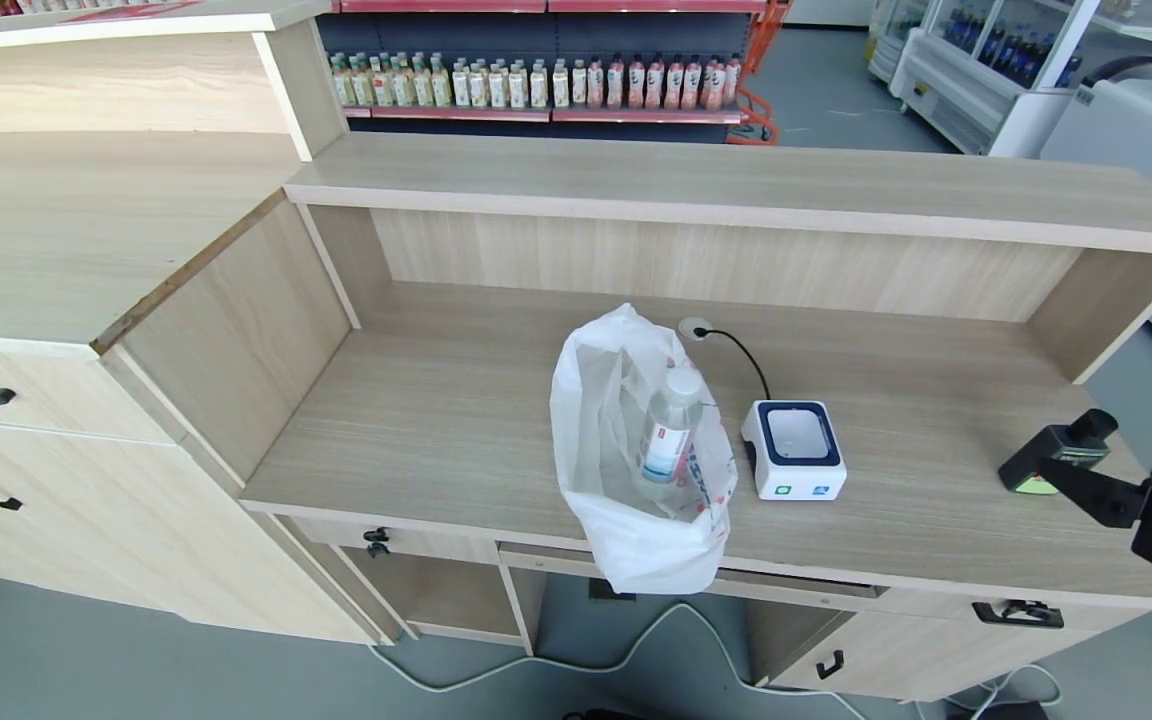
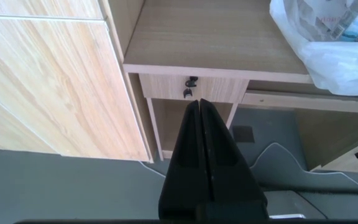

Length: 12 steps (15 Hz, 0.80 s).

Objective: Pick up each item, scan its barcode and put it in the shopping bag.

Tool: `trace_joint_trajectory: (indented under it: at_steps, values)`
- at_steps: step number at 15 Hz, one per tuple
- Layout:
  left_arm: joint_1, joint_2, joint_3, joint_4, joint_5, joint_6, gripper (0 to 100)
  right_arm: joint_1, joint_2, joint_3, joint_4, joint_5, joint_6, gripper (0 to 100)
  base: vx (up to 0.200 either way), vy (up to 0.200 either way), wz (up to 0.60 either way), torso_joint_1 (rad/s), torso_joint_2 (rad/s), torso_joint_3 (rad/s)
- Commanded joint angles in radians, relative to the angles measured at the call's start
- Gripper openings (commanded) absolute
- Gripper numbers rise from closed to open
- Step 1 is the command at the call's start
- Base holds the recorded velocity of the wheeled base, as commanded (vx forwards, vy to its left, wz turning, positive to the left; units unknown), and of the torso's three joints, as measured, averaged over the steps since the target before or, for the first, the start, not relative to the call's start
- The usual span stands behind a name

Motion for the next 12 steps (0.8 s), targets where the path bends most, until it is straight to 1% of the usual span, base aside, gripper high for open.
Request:
trace_joint_trajectory:
  at_steps: [1,3,8,10,12]
  values:
    - [0.000,0.000,0.000,0.000,0.000,0.001,0,-0.060,-0.016,0.017,0.001,-0.002,-0.032,100,0.000,0.000,0.00,0.000,0.00,0.000]
    - [0.000,0.000,0.000,0.000,0.000,0.001,0,-0.090,-0.001,0.020,0.001,-0.007,-0.059,100,0.000,-0.200,0.00,0.000,0.00,0.007]
    - [0.000,0.000,0.000,0.000,0.000,0.001,0,-0.242,0.106,-0.008,-0.008,-0.005,-0.197,100,0.000,-0.200,0.00,-0.001,0.00,0.002]
    - [0.000,0.000,0.000,0.000,0.000,0.003,0,-0.261,0.129,-0.020,-0.008,-0.005,-0.223,100,0.000,-0.200,0.00,0.002,0.01,0.002]
    - [0.000,0.000,0.000,0.000,0.000,0.003,0,-0.261,0.138,-0.023,-0.008,-0.005,-0.228,100,0.000,-0.200,0.00,0.002,0.00,0.002]
